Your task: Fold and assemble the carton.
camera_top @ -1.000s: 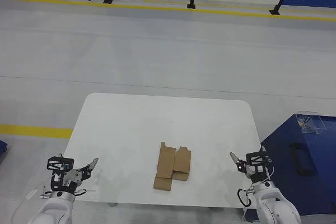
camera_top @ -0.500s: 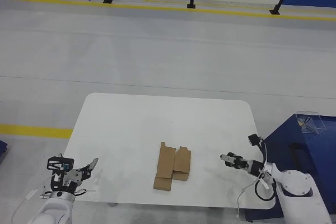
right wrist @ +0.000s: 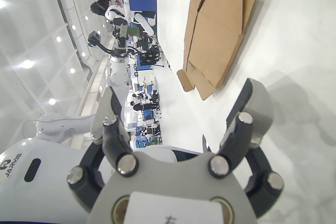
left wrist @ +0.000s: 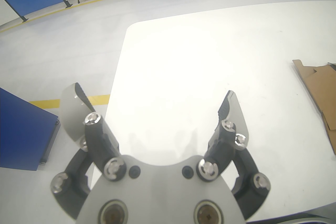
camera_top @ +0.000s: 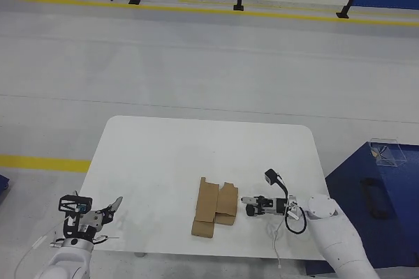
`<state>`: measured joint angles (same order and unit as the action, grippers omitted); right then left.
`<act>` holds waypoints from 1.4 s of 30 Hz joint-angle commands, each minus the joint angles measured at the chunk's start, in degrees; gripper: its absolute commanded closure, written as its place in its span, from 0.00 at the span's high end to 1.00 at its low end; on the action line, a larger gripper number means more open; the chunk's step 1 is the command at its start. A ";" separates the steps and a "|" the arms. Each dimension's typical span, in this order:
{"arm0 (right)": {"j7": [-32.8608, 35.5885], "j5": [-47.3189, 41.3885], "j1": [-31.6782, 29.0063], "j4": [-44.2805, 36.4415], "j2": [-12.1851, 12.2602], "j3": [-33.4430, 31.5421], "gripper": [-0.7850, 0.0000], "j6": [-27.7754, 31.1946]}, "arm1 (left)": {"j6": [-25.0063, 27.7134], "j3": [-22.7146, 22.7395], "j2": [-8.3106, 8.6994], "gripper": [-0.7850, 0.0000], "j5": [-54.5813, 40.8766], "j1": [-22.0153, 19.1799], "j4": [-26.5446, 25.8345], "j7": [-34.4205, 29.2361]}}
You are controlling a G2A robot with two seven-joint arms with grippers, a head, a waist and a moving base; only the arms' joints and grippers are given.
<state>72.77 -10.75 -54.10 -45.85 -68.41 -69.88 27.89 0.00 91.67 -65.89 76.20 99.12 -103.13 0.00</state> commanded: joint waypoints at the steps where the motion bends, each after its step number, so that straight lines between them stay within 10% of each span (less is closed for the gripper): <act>1: -1.19 0.64 0.76 1.40 -0.39 1.30 0.62 0.57 | 0.00 0.00 0.00 1.00 0.00 0.00 0.00 0.00; 19: -13.31 5.02 6.90 11.37 -4.60 10.88 0.41 -0.55 | 0.00 0.00 0.00 1.00 0.00 0.00 0.00 0.00; 22: -12.77 4.30 7.75 12.66 -5.28 11.86 0.33 1.75 | 0.00 0.00 0.00 1.00 0.00 0.00 0.00 0.00; 23: -12.69 3.99 7.98 13.20 -5.45 12.04 0.00 2.71 | 0.00 0.00 0.00 1.00 0.00 0.00 0.00 0.00; 29: -7.04 -3.00 8.54 14.63 -6.20 11.63 0.00 9.77 | 0.00 0.00 0.00 1.00 0.00 0.00 0.00 0.00; 42: 3.25 -19.36 6.17 -18.20 -1.09 4.17 0.00 0.39 | 0.00 0.00 0.00 1.00 0.00 0.00 0.00 0.00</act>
<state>75.27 -29.33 -47.50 -59.98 -69.98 -64.57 29.02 0.00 91.67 -65.89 76.20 99.12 -103.13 0.00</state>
